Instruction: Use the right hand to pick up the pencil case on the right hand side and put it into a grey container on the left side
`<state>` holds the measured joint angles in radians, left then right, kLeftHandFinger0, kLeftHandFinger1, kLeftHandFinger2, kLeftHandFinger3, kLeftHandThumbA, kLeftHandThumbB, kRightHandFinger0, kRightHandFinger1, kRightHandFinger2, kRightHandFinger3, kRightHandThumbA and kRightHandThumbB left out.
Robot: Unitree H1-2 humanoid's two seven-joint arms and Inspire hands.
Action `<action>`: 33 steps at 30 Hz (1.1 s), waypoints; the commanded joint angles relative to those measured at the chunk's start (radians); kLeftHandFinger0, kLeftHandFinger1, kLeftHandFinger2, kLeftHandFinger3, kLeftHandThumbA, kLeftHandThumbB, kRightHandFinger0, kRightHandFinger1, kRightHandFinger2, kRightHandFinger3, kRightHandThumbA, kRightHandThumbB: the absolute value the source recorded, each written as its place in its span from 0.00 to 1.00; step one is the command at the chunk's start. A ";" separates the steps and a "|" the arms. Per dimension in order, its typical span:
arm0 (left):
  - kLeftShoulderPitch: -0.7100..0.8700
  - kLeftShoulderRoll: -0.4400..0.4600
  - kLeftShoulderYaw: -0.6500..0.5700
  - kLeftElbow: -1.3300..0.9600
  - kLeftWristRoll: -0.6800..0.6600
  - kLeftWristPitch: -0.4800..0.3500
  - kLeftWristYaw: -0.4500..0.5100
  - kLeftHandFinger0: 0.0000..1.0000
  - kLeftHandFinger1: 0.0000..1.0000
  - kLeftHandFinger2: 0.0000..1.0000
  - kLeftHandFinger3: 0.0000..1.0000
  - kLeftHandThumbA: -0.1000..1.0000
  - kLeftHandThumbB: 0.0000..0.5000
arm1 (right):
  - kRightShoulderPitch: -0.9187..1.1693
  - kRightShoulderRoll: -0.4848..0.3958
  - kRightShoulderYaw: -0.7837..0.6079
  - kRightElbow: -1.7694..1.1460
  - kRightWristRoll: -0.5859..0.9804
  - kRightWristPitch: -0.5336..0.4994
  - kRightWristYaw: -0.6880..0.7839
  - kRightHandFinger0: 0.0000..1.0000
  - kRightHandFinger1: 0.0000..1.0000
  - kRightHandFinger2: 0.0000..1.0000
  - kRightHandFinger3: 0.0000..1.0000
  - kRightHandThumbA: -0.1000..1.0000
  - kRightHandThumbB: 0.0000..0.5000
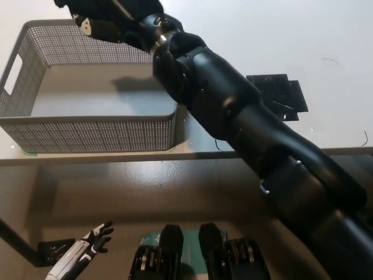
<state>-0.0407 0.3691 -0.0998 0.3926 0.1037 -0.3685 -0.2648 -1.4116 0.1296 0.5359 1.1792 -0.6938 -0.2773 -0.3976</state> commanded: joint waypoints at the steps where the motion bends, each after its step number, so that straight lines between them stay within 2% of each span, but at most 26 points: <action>1: -0.003 0.016 -0.009 -0.038 0.022 -0.019 -0.001 0.87 0.94 1.00 1.00 1.00 0.59 | -0.095 0.034 -0.016 0.043 0.018 -0.007 -0.021 0.00 0.05 0.61 0.46 0.00 0.28; 2: -0.006 0.016 -0.011 -0.038 0.017 -0.018 -0.007 0.87 0.94 1.00 1.00 1.00 0.59 | -0.097 0.039 -0.020 0.057 0.024 -0.005 -0.024 0.00 0.06 0.62 0.41 0.00 0.30; 4: -0.014 0.013 -0.014 -0.037 0.010 -0.016 -0.014 0.87 0.94 1.00 1.00 1.00 0.59 | -0.101 0.044 -0.028 0.082 0.030 -0.006 -0.036 0.00 0.07 0.68 0.48 0.00 0.30; 7: -0.020 0.016 -0.016 -0.040 0.007 -0.012 -0.017 0.88 0.94 1.00 1.00 1.00 0.63 | -0.105 0.054 -0.050 0.115 0.050 -0.003 -0.041 0.00 0.09 0.69 0.57 0.00 0.33; 8: -0.021 0.018 -0.015 -0.038 0.007 -0.014 -0.017 0.88 0.93 1.00 1.00 1.00 0.64 | -0.104 0.056 -0.061 0.125 0.060 -0.014 -0.044 0.00 0.10 0.74 0.69 0.00 0.34; 9: -0.022 0.018 -0.014 -0.039 0.002 -0.013 -0.018 0.87 0.93 1.00 1.00 1.00 0.65 | -0.105 0.057 -0.064 0.133 0.060 -0.017 -0.047 0.00 0.13 0.78 0.77 0.00 0.36; 10: -0.022 0.016 -0.013 -0.041 -0.003 -0.010 -0.021 0.87 0.93 1.00 1.00 1.00 0.65 | -0.105 0.056 -0.062 0.138 0.057 -0.020 -0.049 0.00 0.20 0.76 0.79 0.00 0.36; 11: -0.022 0.017 -0.012 -0.046 -0.008 -0.006 -0.024 0.87 0.93 1.00 1.00 1.00 0.65 | -0.104 0.056 -0.061 0.146 0.056 -0.022 -0.047 0.00 0.21 0.67 0.70 0.00 0.38; 12: -0.023 0.017 -0.013 -0.049 -0.006 -0.004 -0.024 0.87 0.93 1.00 1.00 1.00 0.65 | -0.105 0.055 -0.063 0.150 0.058 -0.021 -0.040 0.00 0.16 0.53 0.58 0.00 0.38; 14: -0.029 0.019 -0.015 -0.045 -0.001 -0.015 -0.025 0.87 0.93 1.00 1.00 1.00 0.60 | -0.102 0.053 -0.076 0.156 0.076 -0.021 -0.012 0.00 0.13 0.51 0.58 0.00 0.38; 15: -0.033 0.021 -0.016 -0.048 -0.004 -0.010 -0.030 0.87 0.93 1.00 1.00 1.00 0.60 | -0.100 0.052 -0.083 0.159 0.083 -0.015 0.005 0.00 0.10 0.55 0.63 0.00 0.41; 16: -0.034 0.022 -0.016 -0.054 -0.001 -0.003 -0.030 0.88 0.93 1.00 1.00 1.00 0.60 | -0.104 0.050 -0.079 0.165 0.082 0.005 0.052 0.18 0.33 0.73 0.84 0.26 0.52; 17: -0.037 0.023 -0.017 -0.054 0.000 -0.003 -0.032 0.88 0.94 1.00 1.00 1.00 0.60 | -0.108 0.047 -0.079 0.169 0.086 0.015 0.098 0.52 0.71 0.97 1.00 0.52 0.60; 18: -0.041 0.024 -0.018 -0.054 0.000 -0.002 -0.033 0.88 0.94 1.00 1.00 1.00 0.60 | -0.110 0.044 -0.079 0.170 0.089 0.019 0.116 0.67 0.81 0.99 1.00 0.59 0.65; 19: -0.043 0.025 -0.019 -0.053 0.002 -0.009 -0.034 0.88 0.94 1.00 1.00 1.00 0.61 | -0.116 0.037 -0.083 0.170 0.105 0.023 0.217 1.00 1.00 1.00 1.00 0.80 0.78; 20: -0.046 0.026 -0.018 -0.054 0.000 -0.008 -0.036 0.88 0.94 1.00 1.00 1.00 0.60 | -0.117 0.033 -0.080 0.169 0.103 0.039 0.244 1.00 1.00 1.00 1.00 0.90 0.93; 21: -0.048 0.027 -0.019 -0.052 -0.001 -0.011 -0.039 0.88 0.93 1.00 1.00 1.00 0.58 | -0.113 0.029 -0.081 0.166 0.106 0.037 0.264 1.00 1.00 1.00 1.00 0.95 1.00; 24: -0.056 0.032 -0.021 -0.051 0.004 -0.010 -0.044 0.88 0.93 1.00 1.00 1.00 0.57 | -0.106 0.019 -0.078 0.160 0.102 0.040 0.279 1.00 1.00 1.00 1.00 1.00 0.99; 26: -0.060 0.035 -0.023 -0.056 0.005 -0.001 -0.049 0.88 0.93 1.00 1.00 1.00 0.58 | -0.100 0.011 -0.084 0.153 0.108 0.039 0.289 1.00 1.00 1.00 1.00 1.00 0.95; 33: -0.073 0.043 -0.028 -0.062 0.009 0.001 -0.059 0.89 0.94 1.00 1.00 1.00 0.59 | -0.088 -0.019 -0.087 0.134 0.113 0.038 0.309 1.00 1.00 1.00 1.00 1.00 0.95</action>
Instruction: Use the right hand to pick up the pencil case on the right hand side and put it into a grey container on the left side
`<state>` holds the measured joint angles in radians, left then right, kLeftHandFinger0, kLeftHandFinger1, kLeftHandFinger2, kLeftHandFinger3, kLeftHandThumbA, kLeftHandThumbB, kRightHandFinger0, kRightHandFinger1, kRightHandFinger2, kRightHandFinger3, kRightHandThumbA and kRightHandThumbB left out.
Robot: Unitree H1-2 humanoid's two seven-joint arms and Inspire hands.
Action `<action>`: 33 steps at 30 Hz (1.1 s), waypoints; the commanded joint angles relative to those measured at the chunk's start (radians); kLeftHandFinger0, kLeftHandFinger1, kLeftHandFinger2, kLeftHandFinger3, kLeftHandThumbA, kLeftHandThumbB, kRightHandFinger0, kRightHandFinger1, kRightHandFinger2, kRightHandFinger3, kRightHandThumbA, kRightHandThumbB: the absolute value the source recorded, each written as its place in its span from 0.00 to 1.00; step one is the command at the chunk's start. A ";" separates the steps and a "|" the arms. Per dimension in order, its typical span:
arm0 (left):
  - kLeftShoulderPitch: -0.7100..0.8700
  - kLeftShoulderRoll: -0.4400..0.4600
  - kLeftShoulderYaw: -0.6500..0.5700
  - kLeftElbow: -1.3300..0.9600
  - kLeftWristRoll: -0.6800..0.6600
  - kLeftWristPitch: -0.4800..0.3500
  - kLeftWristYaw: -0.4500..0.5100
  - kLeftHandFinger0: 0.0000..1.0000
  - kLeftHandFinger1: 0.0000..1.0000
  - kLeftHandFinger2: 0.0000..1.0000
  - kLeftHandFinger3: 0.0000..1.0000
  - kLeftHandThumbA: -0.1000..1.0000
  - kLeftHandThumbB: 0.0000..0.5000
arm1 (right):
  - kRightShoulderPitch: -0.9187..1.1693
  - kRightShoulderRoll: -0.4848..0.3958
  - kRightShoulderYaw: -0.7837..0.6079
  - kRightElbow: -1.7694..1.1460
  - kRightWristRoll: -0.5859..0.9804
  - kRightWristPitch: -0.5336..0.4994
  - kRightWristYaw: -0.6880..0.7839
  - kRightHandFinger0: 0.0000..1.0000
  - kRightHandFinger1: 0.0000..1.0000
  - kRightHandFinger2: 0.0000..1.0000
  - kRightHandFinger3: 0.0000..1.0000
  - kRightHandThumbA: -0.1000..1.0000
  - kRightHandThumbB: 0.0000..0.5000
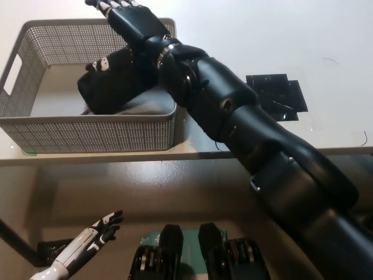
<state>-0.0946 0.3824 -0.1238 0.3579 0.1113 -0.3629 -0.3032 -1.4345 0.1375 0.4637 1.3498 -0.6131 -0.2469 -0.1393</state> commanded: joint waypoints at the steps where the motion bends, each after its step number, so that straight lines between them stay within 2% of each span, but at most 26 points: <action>1: -0.019 0.030 -0.003 -0.027 -0.002 -0.006 -0.023 0.89 0.94 1.00 1.00 1.00 0.58 | -0.063 -0.029 -0.014 -0.038 0.034 0.007 0.051 1.00 1.00 1.00 1.00 1.00 0.95; 6: -0.024 0.028 -0.002 -0.032 -0.006 0.002 -0.028 0.90 0.95 1.00 1.00 1.00 0.56 | -0.058 -0.043 -0.013 -0.043 0.037 0.001 0.051 1.00 1.00 1.00 1.00 1.00 1.00; 11: -0.022 0.030 -0.004 -0.037 -0.002 0.010 -0.029 0.90 0.95 1.00 1.00 1.00 0.57 | -0.039 -0.071 -0.010 -0.092 0.030 0.009 0.051 1.00 1.00 1.00 1.00 1.00 1.00; 13: -0.021 0.032 -0.003 -0.037 0.000 0.010 -0.028 0.90 0.95 1.00 1.00 1.00 0.59 | -0.022 -0.089 -0.018 -0.133 0.033 0.012 0.048 1.00 1.00 1.00 1.00 1.00 0.97; 15: -0.017 0.034 -0.002 -0.037 0.001 0.013 -0.029 0.89 0.94 1.00 1.00 1.00 0.61 | 0.019 -0.126 -0.042 -0.237 0.050 0.020 0.064 1.00 1.00 1.00 1.00 1.00 0.93; 18: -0.012 0.037 -0.001 -0.047 -0.002 0.031 -0.036 0.89 0.95 1.00 1.00 1.00 0.61 | 0.097 -0.180 -0.095 -0.417 0.089 0.043 0.096 1.00 1.00 1.00 1.00 1.00 0.95; 19: -0.012 0.038 -0.003 -0.042 0.003 0.022 -0.034 0.89 0.94 1.00 1.00 1.00 0.59 | 0.130 -0.203 -0.111 -0.493 0.092 0.060 0.102 1.00 1.00 1.00 1.00 1.00 0.99; 20: -0.010 0.041 -0.004 -0.037 0.011 0.016 -0.031 0.89 0.94 1.00 1.00 1.00 0.58 | 0.159 -0.220 -0.129 -0.556 0.103 0.072 0.118 1.00 1.00 1.00 1.00 1.00 0.99; 22: -0.007 0.042 -0.003 -0.026 0.005 0.001 -0.032 0.89 0.93 1.00 1.00 1.00 0.50 | 0.226 -0.257 -0.173 -0.684 0.138 0.074 0.140 1.00 1.00 1.00 1.00 1.00 0.95; 24: -0.006 0.041 -0.002 -0.021 0.005 -0.001 -0.030 0.89 0.93 1.00 1.00 1.00 0.48 | 0.284 -0.287 -0.206 -0.787 0.155 0.095 0.154 1.00 1.00 1.00 1.00 1.00 0.93; 27: 0.002 0.040 0.001 -0.017 -0.003 -0.002 -0.031 0.91 0.93 1.00 1.00 1.00 0.47 | 0.363 -0.316 -0.261 -0.895 0.208 0.094 0.163 1.00 1.00 1.00 1.00 1.00 0.90; 32: 0.014 0.039 0.000 0.000 0.011 -0.015 -0.020 0.91 0.94 1.00 1.00 1.00 0.47 | 0.550 -0.337 -0.373 -1.155 0.339 0.203 0.208 1.00 1.00 1.00 1.00 1.00 0.98; 33: 0.016 0.038 0.000 0.001 0.011 -0.017 -0.018 0.91 0.94 1.00 1.00 1.00 0.47 | 0.583 -0.340 -0.390 -1.191 0.374 0.204 0.216 1.00 1.00 1.00 1.00 1.00 0.94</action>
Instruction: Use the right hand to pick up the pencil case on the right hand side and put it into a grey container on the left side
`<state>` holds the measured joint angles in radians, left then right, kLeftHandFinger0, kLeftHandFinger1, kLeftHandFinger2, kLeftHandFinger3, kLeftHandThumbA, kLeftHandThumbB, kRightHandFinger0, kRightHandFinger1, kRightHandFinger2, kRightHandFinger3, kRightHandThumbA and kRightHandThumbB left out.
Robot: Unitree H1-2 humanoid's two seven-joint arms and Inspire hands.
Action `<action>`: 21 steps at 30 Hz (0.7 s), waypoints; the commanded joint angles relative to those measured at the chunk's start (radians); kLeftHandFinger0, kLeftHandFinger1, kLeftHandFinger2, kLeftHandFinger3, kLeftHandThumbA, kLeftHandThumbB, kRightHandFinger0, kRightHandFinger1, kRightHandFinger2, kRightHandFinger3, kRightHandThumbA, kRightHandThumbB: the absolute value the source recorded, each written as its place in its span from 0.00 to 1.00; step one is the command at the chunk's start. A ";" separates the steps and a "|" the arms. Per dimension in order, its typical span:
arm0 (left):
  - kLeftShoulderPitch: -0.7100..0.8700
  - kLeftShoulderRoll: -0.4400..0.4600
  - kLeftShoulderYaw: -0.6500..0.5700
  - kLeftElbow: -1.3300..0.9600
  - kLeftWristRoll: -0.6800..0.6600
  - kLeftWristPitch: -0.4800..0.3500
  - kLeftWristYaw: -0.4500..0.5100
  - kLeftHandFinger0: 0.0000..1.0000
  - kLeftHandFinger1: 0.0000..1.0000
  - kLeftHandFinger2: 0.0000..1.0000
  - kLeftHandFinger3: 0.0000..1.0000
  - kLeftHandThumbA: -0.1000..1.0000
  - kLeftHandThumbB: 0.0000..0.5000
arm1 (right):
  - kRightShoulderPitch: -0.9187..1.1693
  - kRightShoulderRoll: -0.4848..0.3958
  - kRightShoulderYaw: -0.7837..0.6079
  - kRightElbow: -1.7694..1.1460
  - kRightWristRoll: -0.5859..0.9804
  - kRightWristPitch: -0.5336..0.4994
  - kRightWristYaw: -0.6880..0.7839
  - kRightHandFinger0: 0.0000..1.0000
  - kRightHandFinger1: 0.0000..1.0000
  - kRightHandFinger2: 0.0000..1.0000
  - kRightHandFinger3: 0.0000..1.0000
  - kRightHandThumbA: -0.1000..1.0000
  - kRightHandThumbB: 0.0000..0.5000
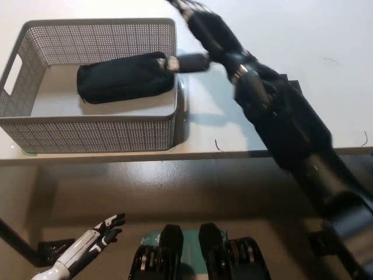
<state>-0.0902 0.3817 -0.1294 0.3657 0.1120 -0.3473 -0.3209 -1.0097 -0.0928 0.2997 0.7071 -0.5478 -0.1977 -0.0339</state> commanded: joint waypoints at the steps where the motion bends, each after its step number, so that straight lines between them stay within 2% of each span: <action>1: 0.014 0.038 0.008 -0.004 0.008 -0.034 0.002 0.91 0.94 1.00 1.00 1.00 0.48 | 0.203 -0.114 -0.244 -0.588 0.360 0.135 0.112 1.00 1.00 1.00 1.00 1.00 0.92; 6: 0.019 0.038 0.015 0.010 0.001 -0.042 0.006 0.89 0.93 1.00 1.00 1.00 0.49 | 0.404 -0.114 -0.293 -0.736 0.519 0.072 0.101 1.00 1.00 1.00 1.00 1.00 0.83; 10: 0.018 0.033 0.020 0.029 -0.010 -0.050 0.008 0.89 0.92 1.00 1.00 1.00 0.48 | 0.548 -0.119 -0.319 -0.827 0.553 0.072 0.085 1.00 1.00 1.00 1.00 1.00 0.88; 11: 0.016 0.031 0.023 0.034 -0.012 -0.046 0.010 0.88 0.92 1.00 1.00 1.00 0.50 | 0.584 -0.118 -0.321 -0.839 0.556 0.059 0.080 1.00 1.00 1.00 1.00 1.00 0.89; 16: 0.015 0.025 0.022 0.046 -0.002 -0.041 0.020 0.87 0.91 1.00 1.00 1.00 0.56 | 0.752 -0.118 -0.335 -0.817 0.598 0.003 0.086 1.00 1.00 1.00 1.00 1.00 0.78; 18: 0.015 0.023 0.020 0.050 0.002 -0.044 0.023 0.87 0.90 1.00 1.00 1.00 0.55 | 0.806 -0.128 -0.340 -0.754 0.601 -0.049 0.098 1.00 1.00 1.00 1.00 1.00 0.65; 21: 0.015 0.020 0.024 0.054 0.007 -0.047 0.033 0.86 0.90 1.00 1.00 1.00 0.56 | 0.852 -0.130 -0.350 -0.684 0.602 -0.072 0.112 1.00 1.00 1.00 1.00 1.00 0.60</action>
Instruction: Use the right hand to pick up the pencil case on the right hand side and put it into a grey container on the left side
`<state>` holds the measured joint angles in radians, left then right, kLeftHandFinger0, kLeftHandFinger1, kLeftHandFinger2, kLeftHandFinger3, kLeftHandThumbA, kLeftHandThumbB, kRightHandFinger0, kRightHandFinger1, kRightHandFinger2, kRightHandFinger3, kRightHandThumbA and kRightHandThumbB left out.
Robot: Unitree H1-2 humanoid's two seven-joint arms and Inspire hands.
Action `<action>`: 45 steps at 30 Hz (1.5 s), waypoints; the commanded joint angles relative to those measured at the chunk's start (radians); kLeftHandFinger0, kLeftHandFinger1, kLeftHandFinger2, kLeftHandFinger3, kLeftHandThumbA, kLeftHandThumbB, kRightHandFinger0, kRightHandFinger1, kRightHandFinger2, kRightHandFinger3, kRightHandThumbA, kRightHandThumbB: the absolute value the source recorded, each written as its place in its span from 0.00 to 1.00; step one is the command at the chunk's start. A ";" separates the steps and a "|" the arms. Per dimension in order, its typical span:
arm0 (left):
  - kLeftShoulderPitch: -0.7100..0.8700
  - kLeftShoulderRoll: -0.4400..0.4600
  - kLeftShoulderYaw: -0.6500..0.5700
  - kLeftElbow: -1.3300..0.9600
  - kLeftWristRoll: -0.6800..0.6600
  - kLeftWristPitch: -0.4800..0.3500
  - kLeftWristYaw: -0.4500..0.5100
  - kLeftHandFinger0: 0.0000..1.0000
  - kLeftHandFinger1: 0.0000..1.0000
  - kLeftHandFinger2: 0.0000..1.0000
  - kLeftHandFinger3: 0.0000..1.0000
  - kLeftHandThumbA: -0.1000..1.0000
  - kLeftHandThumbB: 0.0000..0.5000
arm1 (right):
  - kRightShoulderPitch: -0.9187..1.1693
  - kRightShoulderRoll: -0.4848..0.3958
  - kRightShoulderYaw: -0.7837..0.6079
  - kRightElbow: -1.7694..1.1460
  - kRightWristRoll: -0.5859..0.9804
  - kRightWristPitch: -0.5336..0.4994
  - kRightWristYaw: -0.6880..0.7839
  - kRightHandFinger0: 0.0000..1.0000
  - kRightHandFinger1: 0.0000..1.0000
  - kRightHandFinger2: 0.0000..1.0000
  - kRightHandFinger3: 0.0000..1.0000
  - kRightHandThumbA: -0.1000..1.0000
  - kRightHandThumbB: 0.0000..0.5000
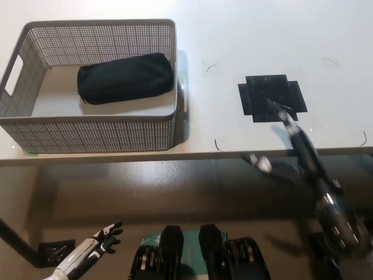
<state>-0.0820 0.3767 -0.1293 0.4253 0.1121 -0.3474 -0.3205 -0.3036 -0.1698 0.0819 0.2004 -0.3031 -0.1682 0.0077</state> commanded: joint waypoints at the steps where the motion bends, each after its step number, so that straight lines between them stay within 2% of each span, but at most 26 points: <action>1: 0.006 0.025 0.025 -0.003 0.009 -0.051 0.037 0.86 0.90 1.00 1.00 1.00 0.56 | 0.157 -0.052 -0.136 -0.142 0.354 -0.118 0.072 1.00 1.00 1.00 1.00 1.00 0.61; 4: 0.009 0.019 0.030 0.005 0.002 -0.046 0.041 0.87 0.91 1.00 1.00 1.00 0.53 | 0.188 -0.059 -0.139 -0.050 0.369 -0.165 0.098 1.00 1.00 1.00 1.00 1.00 0.53; 8: 0.012 0.017 0.041 0.011 -0.011 -0.045 0.044 0.87 0.90 1.00 1.00 1.00 0.54 | 0.219 -0.049 -0.163 0.077 0.389 -0.189 0.116 1.00 1.00 1.00 1.00 1.00 0.58; 12: 0.012 0.017 0.050 0.005 -0.016 -0.038 0.047 0.88 0.91 1.00 1.00 1.00 0.55 | 0.211 -0.051 -0.180 0.209 0.398 -0.224 0.142 1.00 1.00 1.00 1.00 1.00 0.53; 13: 0.012 0.016 0.053 0.006 -0.015 -0.040 0.049 0.87 0.91 1.00 1.00 1.00 0.58 | 0.197 -0.052 -0.187 0.274 0.398 -0.237 0.152 1.00 1.00 1.00 1.00 1.00 0.54; 16: 0.016 0.012 0.066 0.008 -0.021 -0.044 0.053 0.86 0.91 1.00 1.00 1.00 0.60 | 0.164 -0.055 -0.195 0.379 0.410 -0.260 0.185 1.00 1.00 1.00 1.00 1.00 0.54; 18: 0.022 0.010 0.077 0.002 -0.028 -0.039 0.053 0.86 0.93 1.00 1.00 1.00 0.66 | 0.138 -0.052 -0.200 0.432 0.430 -0.263 0.218 1.00 1.00 1.00 1.00 1.00 0.53; 20: 0.034 0.006 0.089 -0.006 -0.027 -0.040 0.064 0.86 0.94 1.00 1.00 1.00 0.72 | 0.131 -0.050 -0.203 0.444 0.448 -0.255 0.245 1.00 1.00 1.00 1.00 1.00 0.47; 22: 0.043 0.004 0.096 -0.017 -0.024 -0.036 0.070 0.88 0.97 1.00 1.00 1.00 0.77 | 0.125 -0.047 -0.210 0.463 0.457 -0.255 0.252 1.00 1.00 1.00 1.00 1.00 0.52; 25: 0.040 -0.003 0.106 -0.014 -0.028 -0.035 0.069 0.96 1.00 1.00 1.00 1.00 0.81 | 0.105 -0.050 -0.215 0.501 0.461 -0.259 0.267 1.00 1.00 1.00 1.00 1.00 0.55; 27: 0.043 -0.008 0.114 -0.018 -0.031 -0.033 0.070 1.00 1.00 1.00 1.00 1.00 0.81 | 0.099 -0.050 -0.214 0.516 0.467 -0.263 0.281 1.00 1.00 1.00 1.00 1.00 0.52; 28: 0.045 -0.009 0.118 -0.018 -0.028 -0.038 0.072 1.00 1.00 1.00 1.00 1.00 0.78 | 0.096 -0.049 -0.211 0.524 0.465 -0.266 0.283 1.00 1.00 1.00 1.00 1.00 0.55; 32: 0.042 -0.010 0.122 -0.021 -0.027 -0.040 0.073 1.00 1.00 1.00 1.00 1.00 0.80 | 0.088 -0.050 -0.209 0.536 0.467 -0.264 0.287 1.00 1.00 1.00 1.00 1.00 0.58; 39: 0.043 -0.008 0.119 -0.037 -0.009 -0.023 0.088 1.00 1.00 1.00 1.00 1.00 0.79 | 0.079 -0.049 -0.204 0.547 0.464 -0.271 0.283 1.00 1.00 1.00 1.00 1.00 0.54; 40: 0.045 -0.007 0.117 -0.044 -0.002 -0.018 0.091 1.00 1.00 1.00 1.00 1.00 0.81 | 0.079 -0.048 -0.202 0.547 0.461 -0.273 0.282 1.00 1.00 1.00 1.00 1.00 0.53; 45: 0.031 -0.010 0.114 -0.044 -0.005 -0.012 0.089 1.00 1.00 1.00 1.00 1.00 0.81 | 0.066 -0.059 -0.198 0.544 0.445 -0.268 0.270 1.00 1.00 1.00 1.00 1.00 0.58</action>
<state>-0.0398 0.3580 -0.0256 0.4124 0.1078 -0.3490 -0.2589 -0.2025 -0.2024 -0.1175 0.7522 0.1359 -0.3807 0.2677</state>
